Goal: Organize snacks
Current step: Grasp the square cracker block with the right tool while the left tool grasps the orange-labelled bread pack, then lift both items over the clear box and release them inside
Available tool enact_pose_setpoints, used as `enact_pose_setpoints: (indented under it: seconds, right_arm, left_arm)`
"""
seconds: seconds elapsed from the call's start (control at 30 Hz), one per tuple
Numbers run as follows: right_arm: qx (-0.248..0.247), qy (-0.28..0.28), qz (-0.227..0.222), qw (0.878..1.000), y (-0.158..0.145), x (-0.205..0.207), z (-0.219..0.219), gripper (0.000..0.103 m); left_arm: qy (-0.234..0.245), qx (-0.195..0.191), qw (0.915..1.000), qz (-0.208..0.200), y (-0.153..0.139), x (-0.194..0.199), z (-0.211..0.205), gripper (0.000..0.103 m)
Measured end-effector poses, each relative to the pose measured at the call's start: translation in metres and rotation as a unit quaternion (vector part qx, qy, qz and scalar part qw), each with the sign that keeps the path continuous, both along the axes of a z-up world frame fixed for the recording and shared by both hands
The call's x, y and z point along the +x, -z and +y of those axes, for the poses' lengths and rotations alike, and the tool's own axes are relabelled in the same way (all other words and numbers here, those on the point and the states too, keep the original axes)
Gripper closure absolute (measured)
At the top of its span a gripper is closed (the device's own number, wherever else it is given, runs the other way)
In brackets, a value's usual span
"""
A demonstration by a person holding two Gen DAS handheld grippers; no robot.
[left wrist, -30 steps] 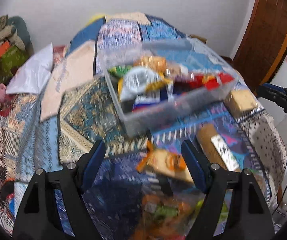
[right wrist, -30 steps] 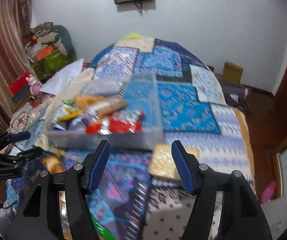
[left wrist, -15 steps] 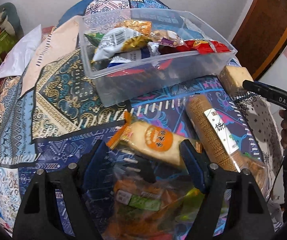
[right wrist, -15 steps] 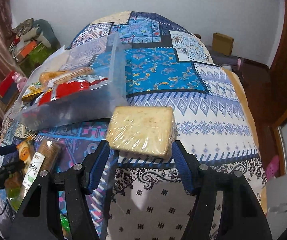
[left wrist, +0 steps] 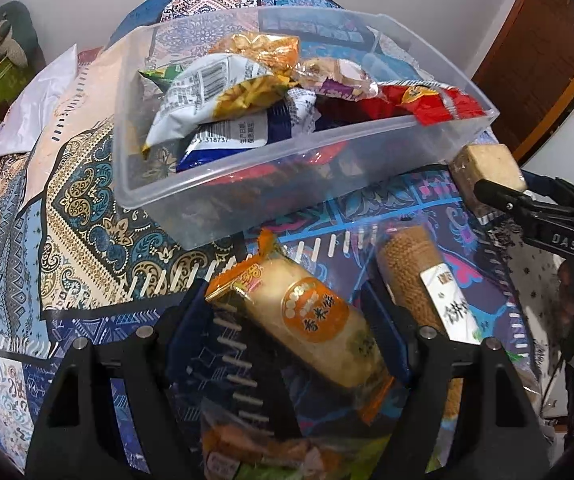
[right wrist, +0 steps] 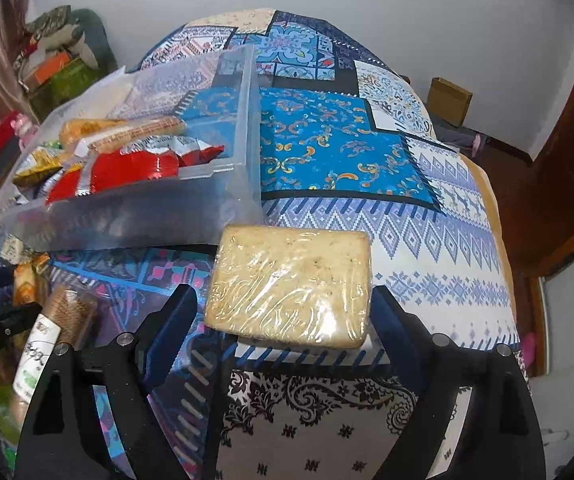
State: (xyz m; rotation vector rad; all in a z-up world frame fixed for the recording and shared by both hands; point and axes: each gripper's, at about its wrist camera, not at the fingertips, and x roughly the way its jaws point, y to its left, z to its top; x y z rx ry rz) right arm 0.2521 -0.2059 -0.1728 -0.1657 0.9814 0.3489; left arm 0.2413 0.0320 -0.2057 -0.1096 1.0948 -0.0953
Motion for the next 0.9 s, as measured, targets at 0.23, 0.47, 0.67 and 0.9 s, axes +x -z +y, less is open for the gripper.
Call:
enact_pose_setpoints:
  seconds: [0.23,0.47,0.67,0.9]
  right_arm:
    - [0.011,0.009,-0.001,1.000,0.000,-0.001,-0.003,0.025]
    - [0.027,-0.001,-0.005,1.000,-0.005,-0.020,-0.005,0.026]
    - [0.042,-0.011,-0.018,0.999,-0.019,-0.037,-0.007,0.027]
    - [0.068,-0.021,-0.048,0.996,-0.049,-0.050,-0.007,0.026]
  left_arm:
    - [0.004,0.007,0.9999,-0.012,0.002,-0.005,0.001,0.038]
    - [0.004,0.016,0.9996,-0.024,-0.004,-0.024,0.011,0.052]
    - [0.002,0.032,0.9978,-0.058,-0.024,-0.035,0.007,0.061]
    - [0.004,0.026,0.9951,-0.095,-0.053,-0.045,0.005,0.065]
